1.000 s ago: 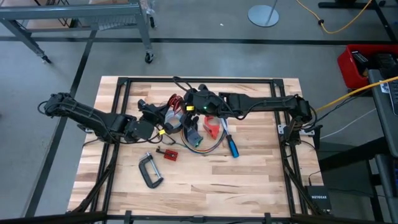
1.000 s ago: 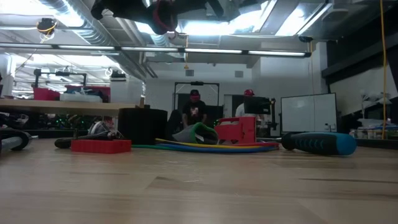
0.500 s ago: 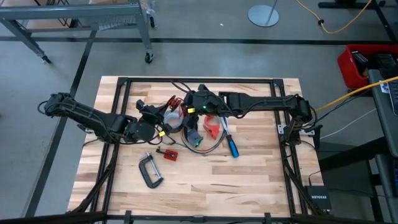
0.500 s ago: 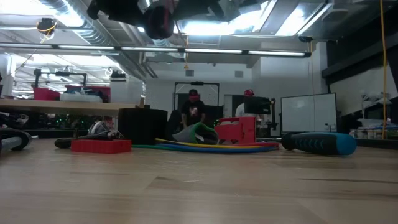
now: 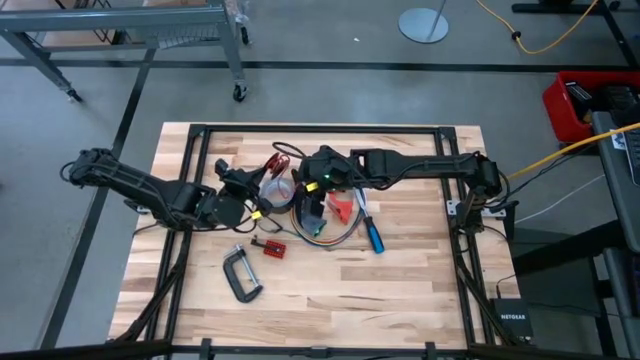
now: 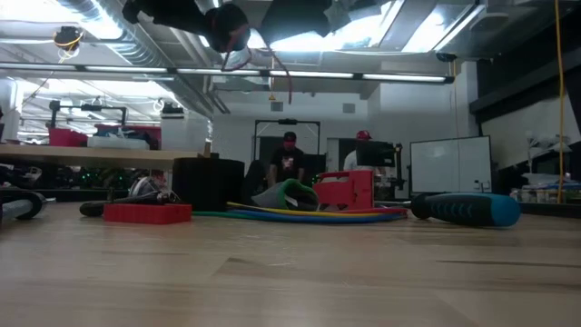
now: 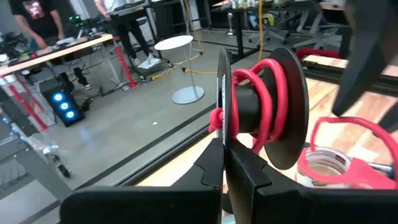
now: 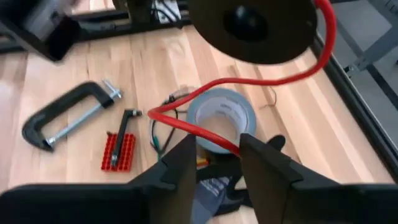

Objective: Coil cords
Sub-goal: Coil the red wire cable onto the black spool

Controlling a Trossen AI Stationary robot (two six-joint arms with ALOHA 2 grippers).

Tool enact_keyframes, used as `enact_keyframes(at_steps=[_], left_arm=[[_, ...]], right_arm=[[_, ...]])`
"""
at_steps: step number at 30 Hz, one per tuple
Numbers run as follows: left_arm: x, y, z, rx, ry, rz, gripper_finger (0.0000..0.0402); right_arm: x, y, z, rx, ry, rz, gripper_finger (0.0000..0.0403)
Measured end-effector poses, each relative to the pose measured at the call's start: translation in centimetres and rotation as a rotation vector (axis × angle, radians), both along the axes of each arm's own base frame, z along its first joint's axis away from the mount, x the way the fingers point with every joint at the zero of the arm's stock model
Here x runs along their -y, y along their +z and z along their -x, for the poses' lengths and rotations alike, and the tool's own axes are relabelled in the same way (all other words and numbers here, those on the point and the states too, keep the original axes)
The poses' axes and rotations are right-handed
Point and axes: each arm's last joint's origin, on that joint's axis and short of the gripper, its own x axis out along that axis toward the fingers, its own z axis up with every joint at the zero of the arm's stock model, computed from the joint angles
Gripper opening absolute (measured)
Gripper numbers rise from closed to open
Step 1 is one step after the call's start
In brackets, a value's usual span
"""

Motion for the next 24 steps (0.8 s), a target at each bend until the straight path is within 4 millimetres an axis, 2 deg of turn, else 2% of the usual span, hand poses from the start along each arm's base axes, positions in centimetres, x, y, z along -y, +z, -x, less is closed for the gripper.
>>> enact_keyframes(at_steps=[5,15,20,24], left_arm=[[0.6,0.0,0.1,-0.012,-0.034,-0.006,0.0000],[1.3,0.0,0.3,-0.017,-0.068,-0.008,0.0000],[1.3,0.0,0.3,-0.017,-0.069,-0.008,0.0000],[1.3,-0.1,0.4,-0.034,-0.074,-0.010,0.0000]], right_arm=[[0.0,0.2,0.7,-0.044,0.012,0.053,0.0140],[0.2,3.5,3.9,-0.020,-0.011,0.105,0.0139],[0.1,3.0,5.0,-0.133,0.006,0.088,0.0139],[0.4,2.1,6.3,-0.282,-0.118,0.133,0.0139]])
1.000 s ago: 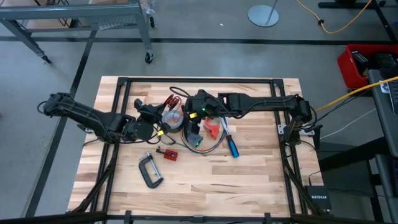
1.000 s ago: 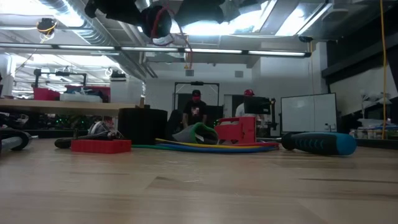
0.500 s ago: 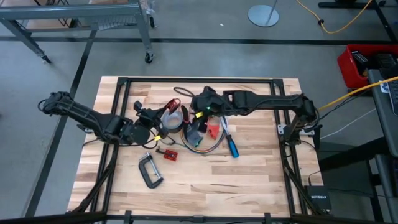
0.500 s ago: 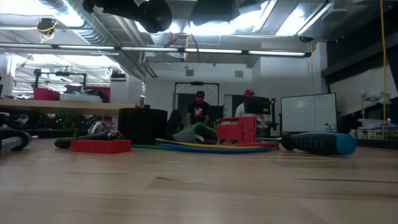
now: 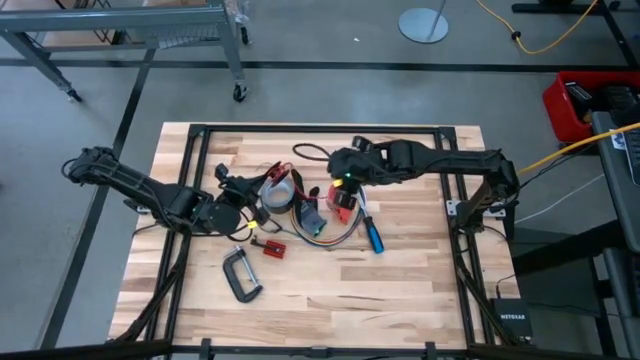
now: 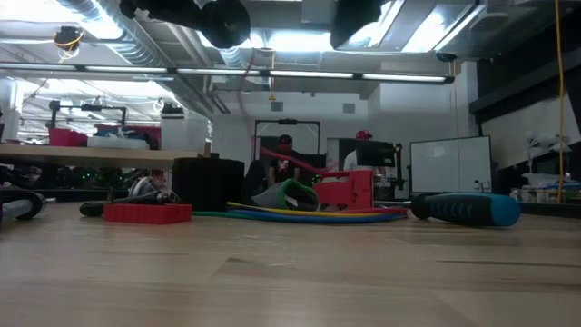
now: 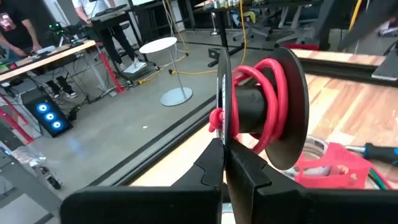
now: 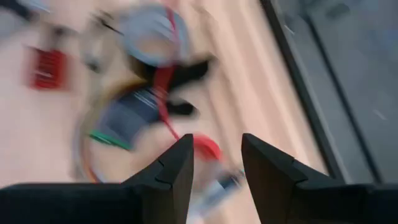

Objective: Coil cords
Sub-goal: Coil the red wire cable onto the black spool

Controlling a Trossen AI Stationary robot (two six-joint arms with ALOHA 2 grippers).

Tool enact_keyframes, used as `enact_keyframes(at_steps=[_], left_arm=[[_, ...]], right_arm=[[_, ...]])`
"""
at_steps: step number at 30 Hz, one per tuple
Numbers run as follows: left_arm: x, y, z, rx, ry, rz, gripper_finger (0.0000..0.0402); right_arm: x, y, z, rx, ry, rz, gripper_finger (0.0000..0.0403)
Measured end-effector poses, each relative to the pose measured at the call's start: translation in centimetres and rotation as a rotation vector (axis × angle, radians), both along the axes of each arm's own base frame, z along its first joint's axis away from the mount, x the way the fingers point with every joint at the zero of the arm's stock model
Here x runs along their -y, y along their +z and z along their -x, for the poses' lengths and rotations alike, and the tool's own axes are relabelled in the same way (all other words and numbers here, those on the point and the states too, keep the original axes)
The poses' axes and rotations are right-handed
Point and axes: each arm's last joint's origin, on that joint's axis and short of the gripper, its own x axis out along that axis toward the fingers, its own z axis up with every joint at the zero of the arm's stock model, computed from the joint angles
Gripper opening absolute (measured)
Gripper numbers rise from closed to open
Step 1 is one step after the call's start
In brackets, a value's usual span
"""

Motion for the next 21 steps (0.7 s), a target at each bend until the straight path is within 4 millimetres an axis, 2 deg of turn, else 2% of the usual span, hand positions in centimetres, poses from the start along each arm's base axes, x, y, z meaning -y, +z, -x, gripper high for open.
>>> enact_keyframes(at_steps=[5,10,14,16,21], left_arm=[[0.1,-0.1,-0.1,-0.028,-0.055,0.020,0.0000],[0.5,-0.2,-0.4,-0.075,-0.208,0.086,0.0000],[0.9,0.0,-0.8,-0.083,-0.336,0.117,0.0000],[1.1,0.3,-1.0,-0.071,-0.398,0.121,0.0000],[1.5,1.1,-1.4,-0.025,-0.490,0.103,0.0000]], right_arm=[[0.4,-0.5,1.2,-0.112,-0.132,0.113,0.0138],[0.5,-0.8,2.5,-0.230,-0.187,0.152,0.0138],[0.6,-1.0,4.4,-0.340,-0.294,0.153,0.0138],[0.3,-1.0,5.4,-0.322,-0.341,0.161,0.0138],[-1.1,-0.2,9.6,-0.222,-0.360,0.136,0.0138]])
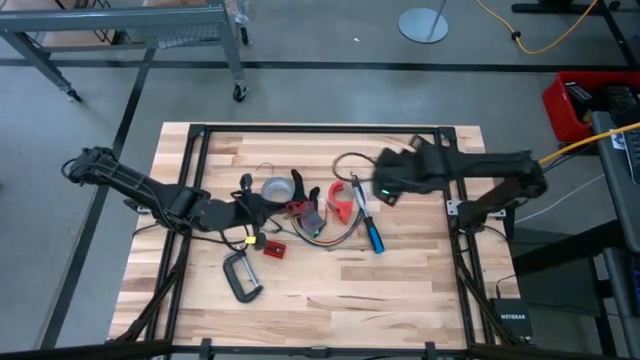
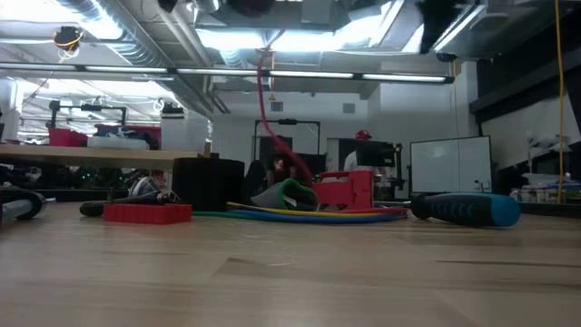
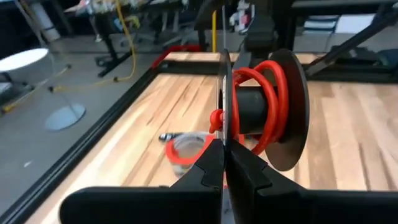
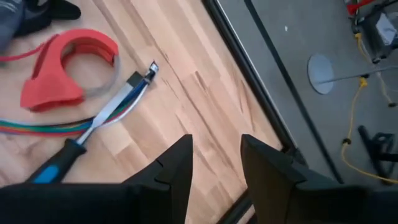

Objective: Coil cords
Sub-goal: Coil the red wire cable onto the black spool

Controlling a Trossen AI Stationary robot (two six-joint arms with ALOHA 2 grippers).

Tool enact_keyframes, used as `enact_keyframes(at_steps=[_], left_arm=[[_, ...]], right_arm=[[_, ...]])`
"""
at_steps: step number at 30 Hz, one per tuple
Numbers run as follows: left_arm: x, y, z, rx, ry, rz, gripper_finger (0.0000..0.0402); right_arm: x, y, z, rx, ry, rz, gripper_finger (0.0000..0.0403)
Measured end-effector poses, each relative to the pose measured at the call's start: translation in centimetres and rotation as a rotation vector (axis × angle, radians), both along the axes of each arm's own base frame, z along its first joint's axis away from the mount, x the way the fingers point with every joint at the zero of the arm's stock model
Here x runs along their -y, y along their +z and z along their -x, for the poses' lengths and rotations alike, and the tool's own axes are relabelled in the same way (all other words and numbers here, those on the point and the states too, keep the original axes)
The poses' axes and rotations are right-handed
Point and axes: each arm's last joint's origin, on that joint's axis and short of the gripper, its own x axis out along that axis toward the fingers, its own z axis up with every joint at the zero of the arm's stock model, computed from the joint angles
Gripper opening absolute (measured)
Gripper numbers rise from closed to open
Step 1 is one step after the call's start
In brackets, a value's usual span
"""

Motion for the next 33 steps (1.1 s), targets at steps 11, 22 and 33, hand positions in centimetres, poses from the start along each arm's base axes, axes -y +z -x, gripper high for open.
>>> enact_keyframes(at_steps=[11,22,33], left_arm=[[-0.2,1.4,-1.8,0.153,-0.160,-0.004,0.0000],[-2.1,-1.4,-7.6,0.247,-0.417,0.090,0.0000],[-2.4,-4.4,-9.4,0.150,-0.476,0.184,0.0000]], right_arm=[[-1.7,-2.1,8.2,0.419,0.068,-0.032,0.0138],[-2.8,-9.6,6.3,0.700,0.404,-0.155,0.0138],[-3.7,-13.0,3.4,0.799,0.529,-0.166,0.0138]])
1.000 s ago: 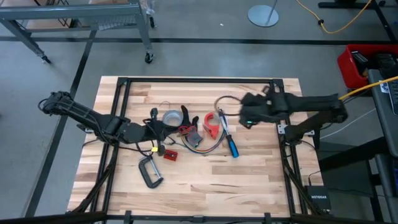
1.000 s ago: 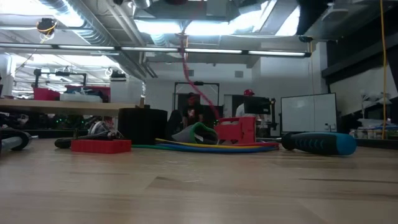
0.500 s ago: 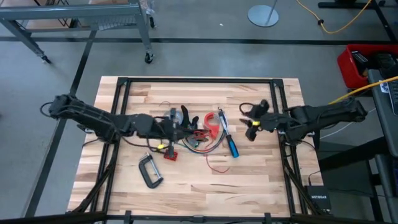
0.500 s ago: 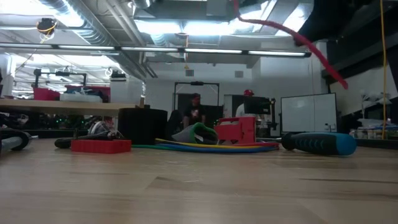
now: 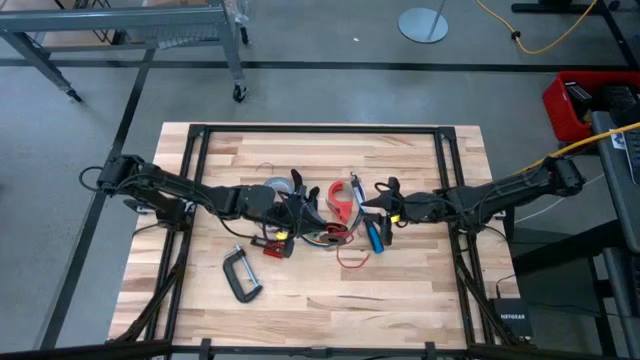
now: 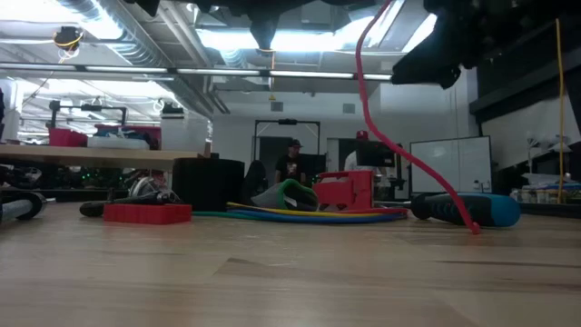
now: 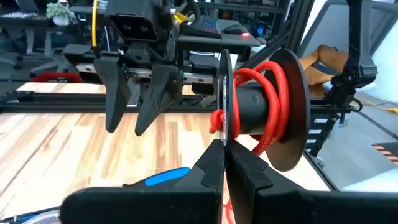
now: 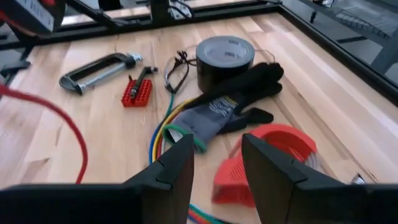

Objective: Coil cords
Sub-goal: Coil the red wire cable onto the black spool

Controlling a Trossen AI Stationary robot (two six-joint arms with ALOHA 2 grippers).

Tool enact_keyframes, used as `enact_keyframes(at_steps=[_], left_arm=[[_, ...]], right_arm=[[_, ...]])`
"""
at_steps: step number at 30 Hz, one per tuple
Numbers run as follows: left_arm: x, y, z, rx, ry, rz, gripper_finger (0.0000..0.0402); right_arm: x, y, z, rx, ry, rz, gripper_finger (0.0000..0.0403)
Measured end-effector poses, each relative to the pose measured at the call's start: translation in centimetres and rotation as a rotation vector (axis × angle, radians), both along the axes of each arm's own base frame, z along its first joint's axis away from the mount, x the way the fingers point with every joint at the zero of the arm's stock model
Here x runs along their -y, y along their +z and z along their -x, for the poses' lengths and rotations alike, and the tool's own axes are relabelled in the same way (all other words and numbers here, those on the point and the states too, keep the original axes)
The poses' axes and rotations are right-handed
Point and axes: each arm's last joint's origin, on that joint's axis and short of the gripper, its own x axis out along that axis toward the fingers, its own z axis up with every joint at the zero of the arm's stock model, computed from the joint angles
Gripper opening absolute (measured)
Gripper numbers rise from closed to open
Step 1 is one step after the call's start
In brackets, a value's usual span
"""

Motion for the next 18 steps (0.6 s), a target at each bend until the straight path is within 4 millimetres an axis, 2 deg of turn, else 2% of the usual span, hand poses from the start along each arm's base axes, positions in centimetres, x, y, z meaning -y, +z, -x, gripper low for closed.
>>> enact_keyframes(at_steps=[7,12,18], left_arm=[[0.0,-0.3,0.1,-0.038,0.000,-0.005,0.0000],[0.3,-0.7,0.2,-0.072,-0.008,-0.007,0.0000],[0.4,-0.8,0.3,-0.086,-0.015,-0.008,0.0000]], right_arm=[[-0.3,0.3,-1.6,0.120,-0.005,-0.024,0.0138],[-0.4,1.0,-1.9,0.205,0.004,-0.041,0.0138],[-0.8,1.7,-2.0,0.270,0.138,-0.102,0.0138]])
